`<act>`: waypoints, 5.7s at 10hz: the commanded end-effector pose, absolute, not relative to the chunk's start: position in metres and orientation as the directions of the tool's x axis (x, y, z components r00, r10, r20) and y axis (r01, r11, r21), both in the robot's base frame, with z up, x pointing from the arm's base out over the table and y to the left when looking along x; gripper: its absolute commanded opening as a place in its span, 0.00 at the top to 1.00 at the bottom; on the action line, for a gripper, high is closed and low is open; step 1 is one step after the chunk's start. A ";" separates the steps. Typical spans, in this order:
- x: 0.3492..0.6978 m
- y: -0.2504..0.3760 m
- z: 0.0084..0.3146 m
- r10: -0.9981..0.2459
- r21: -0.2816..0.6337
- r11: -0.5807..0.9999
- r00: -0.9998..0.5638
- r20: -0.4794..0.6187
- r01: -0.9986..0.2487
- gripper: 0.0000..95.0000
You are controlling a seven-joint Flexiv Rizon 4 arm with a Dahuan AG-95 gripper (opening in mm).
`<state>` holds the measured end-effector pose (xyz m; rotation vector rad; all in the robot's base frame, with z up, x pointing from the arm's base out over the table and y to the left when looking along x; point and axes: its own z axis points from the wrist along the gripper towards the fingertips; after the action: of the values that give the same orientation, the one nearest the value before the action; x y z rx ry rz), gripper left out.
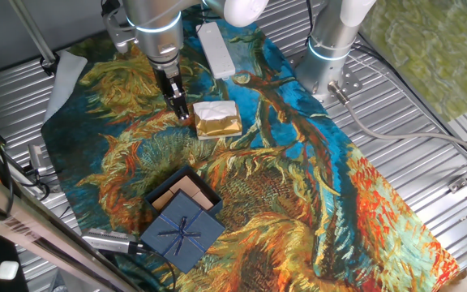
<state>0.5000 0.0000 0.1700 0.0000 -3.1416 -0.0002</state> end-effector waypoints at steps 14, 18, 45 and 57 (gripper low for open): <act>0.499 0.002 0.175 -0.225 0.142 0.962 -0.972 -0.060 -0.231 1.00; 0.499 0.002 0.175 -0.225 0.139 0.963 -0.973 -0.059 -0.231 1.00; 0.512 0.074 0.127 -0.245 0.150 0.956 -0.967 -0.069 -0.253 1.00; 0.510 0.074 0.123 -0.392 0.146 0.908 -0.919 -0.039 -0.393 1.00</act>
<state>0.5077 0.0732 0.1229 0.6333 -3.1020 -0.2344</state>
